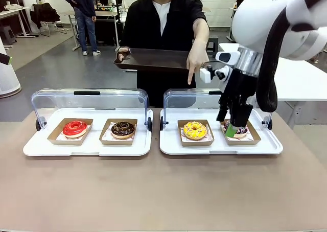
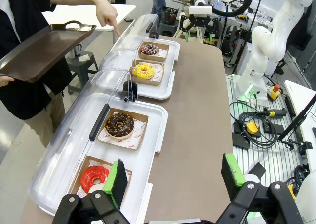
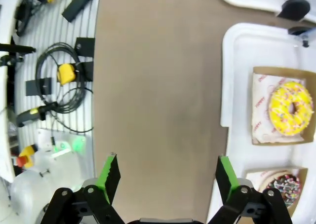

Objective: Provide the desired donut to the person.
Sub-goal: Pick up and lift the Paper togo box containing the Donut pointed at by the person.

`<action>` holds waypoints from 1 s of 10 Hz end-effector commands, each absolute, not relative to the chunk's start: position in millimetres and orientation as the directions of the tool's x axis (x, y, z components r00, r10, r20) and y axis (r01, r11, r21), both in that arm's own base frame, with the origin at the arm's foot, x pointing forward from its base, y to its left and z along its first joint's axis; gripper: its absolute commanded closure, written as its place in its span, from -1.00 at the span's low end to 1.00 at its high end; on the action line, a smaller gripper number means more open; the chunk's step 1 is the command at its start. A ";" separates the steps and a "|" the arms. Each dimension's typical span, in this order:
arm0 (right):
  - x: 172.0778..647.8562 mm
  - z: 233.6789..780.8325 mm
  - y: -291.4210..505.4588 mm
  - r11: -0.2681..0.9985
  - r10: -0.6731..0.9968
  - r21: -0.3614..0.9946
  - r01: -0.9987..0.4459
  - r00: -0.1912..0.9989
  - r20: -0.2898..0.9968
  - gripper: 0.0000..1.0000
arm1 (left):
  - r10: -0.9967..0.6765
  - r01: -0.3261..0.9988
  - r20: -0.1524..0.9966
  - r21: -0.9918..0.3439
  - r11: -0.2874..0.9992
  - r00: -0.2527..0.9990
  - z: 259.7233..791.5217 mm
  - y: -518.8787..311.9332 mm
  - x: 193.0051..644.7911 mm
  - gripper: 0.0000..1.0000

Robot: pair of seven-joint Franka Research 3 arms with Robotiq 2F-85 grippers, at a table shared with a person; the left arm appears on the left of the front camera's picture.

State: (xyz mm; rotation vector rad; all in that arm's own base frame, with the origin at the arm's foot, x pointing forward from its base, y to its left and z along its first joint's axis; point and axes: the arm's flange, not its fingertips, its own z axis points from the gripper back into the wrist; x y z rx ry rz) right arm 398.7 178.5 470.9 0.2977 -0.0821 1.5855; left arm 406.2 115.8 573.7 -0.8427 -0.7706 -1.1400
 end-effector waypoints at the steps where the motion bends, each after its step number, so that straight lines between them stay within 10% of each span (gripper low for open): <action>1: 396.4 453.6 176.3 -0.076 0.966 0.033 -0.997 -0.065 0.252 -1.00 | -0.436 0.967 0.868 -0.167 0.194 0.237 575.4 116.2 406.2 -1.00; 10: 403.0 454.7 179.0 -0.065 0.965 0.015 -0.998 -0.059 0.254 -1.00 | -0.436 0.967 0.868 -0.167 0.194 0.237 575.4 116.2 406.2 -1.00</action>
